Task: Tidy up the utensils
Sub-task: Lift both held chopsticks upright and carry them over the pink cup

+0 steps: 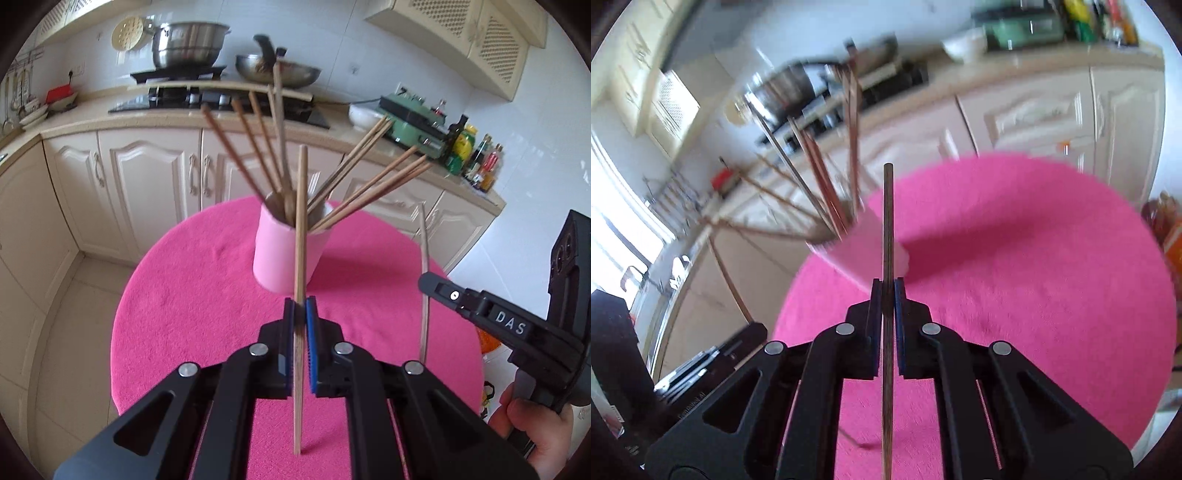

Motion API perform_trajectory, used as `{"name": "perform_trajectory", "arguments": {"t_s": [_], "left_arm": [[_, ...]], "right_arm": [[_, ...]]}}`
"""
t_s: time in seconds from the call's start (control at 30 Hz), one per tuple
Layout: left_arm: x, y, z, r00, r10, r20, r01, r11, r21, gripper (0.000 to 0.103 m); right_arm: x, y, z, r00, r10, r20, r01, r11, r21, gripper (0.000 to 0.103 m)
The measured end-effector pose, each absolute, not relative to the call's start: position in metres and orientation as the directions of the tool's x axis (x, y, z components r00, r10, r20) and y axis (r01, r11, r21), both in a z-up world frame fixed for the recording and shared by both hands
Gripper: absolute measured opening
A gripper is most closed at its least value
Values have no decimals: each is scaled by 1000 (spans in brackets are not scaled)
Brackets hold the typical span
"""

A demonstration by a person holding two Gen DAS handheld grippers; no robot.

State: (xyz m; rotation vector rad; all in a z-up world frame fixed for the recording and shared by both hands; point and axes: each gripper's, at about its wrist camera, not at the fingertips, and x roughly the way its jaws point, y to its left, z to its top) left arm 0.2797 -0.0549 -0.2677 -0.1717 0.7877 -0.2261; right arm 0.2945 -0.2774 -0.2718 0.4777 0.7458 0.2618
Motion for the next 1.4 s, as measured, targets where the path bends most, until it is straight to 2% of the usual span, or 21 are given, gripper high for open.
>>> {"name": "perform_trajectory", "arguments": {"t_s": [0.13, 0.23, 0.33, 0.47, 0.87, 1.4], "left_arm": [[274, -55, -243, 731, -274, -625, 159, 959, -235, 6], [274, -52, -222, 772, -271, -576, 160, 958, -237, 6], [278, -46, -203, 810, -268, -522, 163, 958, -238, 6], [290, -37, -185, 844, -263, -467, 152, 953, -261, 6], [339, -28, -171, 906, -228, -358, 117, 945, -306, 6], [377, -34, -201, 903, -208, -375, 109, 957, -268, 6]], "right_arm": [[294, -290, -238, 800, 384, -461, -110, 849, 516, 7], [283, -289, -206, 868, 380, -319, -181, 841, 511, 7], [285, -285, -185, 896, 381, -227, -232, 839, 491, 7], [297, -274, -169, 906, 394, -156, -287, 842, 457, 7], [350, -243, -177, 904, 426, -42, -367, 821, 438, 7], [389, -233, -199, 932, 363, 15, -344, 869, 357, 7]]}}
